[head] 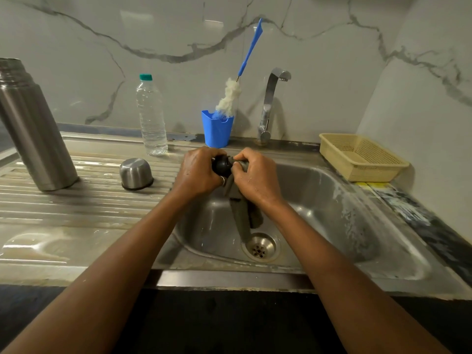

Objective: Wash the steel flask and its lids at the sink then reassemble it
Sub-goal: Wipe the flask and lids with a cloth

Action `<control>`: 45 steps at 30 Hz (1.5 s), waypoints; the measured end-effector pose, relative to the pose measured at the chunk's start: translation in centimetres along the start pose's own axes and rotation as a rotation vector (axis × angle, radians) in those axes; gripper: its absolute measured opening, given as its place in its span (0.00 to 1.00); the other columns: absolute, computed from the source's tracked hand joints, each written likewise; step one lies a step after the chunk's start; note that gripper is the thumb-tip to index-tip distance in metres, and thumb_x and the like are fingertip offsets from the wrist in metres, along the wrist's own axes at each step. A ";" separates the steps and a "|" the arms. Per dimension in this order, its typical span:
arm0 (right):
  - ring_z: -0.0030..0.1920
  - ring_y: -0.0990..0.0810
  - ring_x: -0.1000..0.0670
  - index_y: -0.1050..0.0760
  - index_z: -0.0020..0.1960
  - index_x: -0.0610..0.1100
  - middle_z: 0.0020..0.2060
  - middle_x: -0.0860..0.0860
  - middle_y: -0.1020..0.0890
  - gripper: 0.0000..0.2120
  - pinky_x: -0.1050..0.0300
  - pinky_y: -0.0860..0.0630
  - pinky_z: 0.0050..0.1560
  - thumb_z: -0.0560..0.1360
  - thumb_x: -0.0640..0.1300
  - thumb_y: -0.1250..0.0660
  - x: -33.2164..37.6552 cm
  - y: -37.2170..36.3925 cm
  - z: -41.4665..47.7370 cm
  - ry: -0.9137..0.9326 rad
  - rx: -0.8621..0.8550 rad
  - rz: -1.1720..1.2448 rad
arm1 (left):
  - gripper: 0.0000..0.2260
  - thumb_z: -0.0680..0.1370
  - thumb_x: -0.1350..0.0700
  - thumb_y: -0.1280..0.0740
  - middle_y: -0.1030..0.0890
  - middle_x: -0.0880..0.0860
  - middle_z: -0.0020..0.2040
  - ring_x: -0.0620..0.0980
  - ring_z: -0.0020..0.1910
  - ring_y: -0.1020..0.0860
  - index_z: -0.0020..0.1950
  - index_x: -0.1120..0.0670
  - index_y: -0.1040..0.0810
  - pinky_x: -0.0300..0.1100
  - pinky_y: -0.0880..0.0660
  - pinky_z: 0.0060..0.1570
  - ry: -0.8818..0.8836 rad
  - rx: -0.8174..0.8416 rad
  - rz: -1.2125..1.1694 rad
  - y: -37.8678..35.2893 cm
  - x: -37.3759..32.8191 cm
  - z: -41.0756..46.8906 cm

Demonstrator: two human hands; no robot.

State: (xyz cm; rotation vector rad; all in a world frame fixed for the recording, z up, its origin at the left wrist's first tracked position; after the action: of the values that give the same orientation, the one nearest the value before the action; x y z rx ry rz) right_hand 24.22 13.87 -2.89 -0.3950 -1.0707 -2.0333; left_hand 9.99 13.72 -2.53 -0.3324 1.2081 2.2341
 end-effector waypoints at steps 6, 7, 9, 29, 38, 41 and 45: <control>0.40 0.23 0.56 0.22 0.46 0.44 0.41 0.51 0.20 0.02 0.70 0.28 0.38 0.76 0.38 0.32 0.3 0.4 -0.2 0.063 -0.002 0.014 | 0.22 0.67 0.62 0.22 0.16 0.52 0.49 0.47 0.46 0.24 0.60 0.54 0.17 0.34 0.33 0.44 0.010 0.002 -0.029 0.0 -0.1 0.2; 0.40 0.23 0.57 0.21 0.47 0.44 0.41 0.51 0.20 0.02 0.72 0.29 0.39 0.76 0.38 0.32 0.4 0.4 -0.2 0.071 0.002 0.024 | 0.23 0.67 0.62 0.23 0.17 0.52 0.50 0.47 0.47 0.23 0.62 0.54 0.18 0.32 0.33 0.43 0.012 0.018 -0.040 -0.1 0.1 0.1; 0.42 0.23 0.58 0.20 0.49 0.43 0.43 0.50 0.20 0.03 0.75 0.30 0.42 0.77 0.37 0.33 0.5 0.6 0.1 0.077 -0.017 0.046 | 0.22 0.68 0.63 0.23 0.17 0.51 0.49 0.49 0.48 0.21 0.62 0.54 0.18 0.28 0.33 0.42 -0.020 0.047 -0.061 -0.1 -0.1 -0.2; 0.45 0.23 0.45 0.16 0.52 0.41 0.52 0.47 0.17 0.10 0.50 0.22 0.46 0.75 0.36 0.34 2.1 0.7 -0.5 0.485 0.077 -0.193 | 0.39 0.69 0.61 0.23 0.16 0.55 0.56 0.51 0.47 0.20 0.76 0.59 0.38 0.33 0.32 0.47 0.012 0.051 -0.104 0.3 -0.3 0.0; 0.52 0.21 0.48 0.19 0.58 0.41 0.53 0.46 0.18 0.12 0.53 0.24 0.55 0.79 0.37 0.39 1.0 1.0 1.0 0.225 0.019 -0.071 | 0.40 0.65 0.62 0.18 0.18 0.56 0.60 0.53 0.52 0.18 0.70 0.57 0.37 0.43 0.23 0.51 0.066 0.074 -0.216 -0.2 0.0 0.2; 0.50 0.21 0.54 0.19 0.58 0.43 0.51 0.50 0.18 0.12 0.60 0.25 0.52 0.81 0.39 0.39 0.4 1.8 1.3 -0.067 0.057 0.053 | 0.38 0.66 0.63 0.19 0.18 0.55 0.60 0.50 0.51 0.19 0.68 0.57 0.37 0.36 0.26 0.49 0.016 0.060 -0.212 -0.2 -0.4 0.0; 0.50 0.16 0.43 0.16 0.52 0.45 0.47 0.45 0.14 0.11 0.47 0.19 0.55 0.80 0.42 0.38 -1.4 1.5 0.6 -0.390 0.238 0.254 | 0.36 0.67 0.62 0.19 0.18 0.51 0.59 0.46 0.51 0.21 0.68 0.58 0.36 0.23 0.30 0.43 0.011 -0.015 -0.222 0.2 -0.5 0.3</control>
State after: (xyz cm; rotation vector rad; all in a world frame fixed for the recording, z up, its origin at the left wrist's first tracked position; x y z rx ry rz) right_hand 26.24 14.57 -2.53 -0.7812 -1.4010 -1.6183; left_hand 10.32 13.68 -1.98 -0.4621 1.1028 2.0531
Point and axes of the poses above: each hand's wrist, its own z-axis towards the middle knuckle, its own y-axis out of the back of the hand, x = y × z, the point moved 3 cm from there along z, towards the middle knuckle
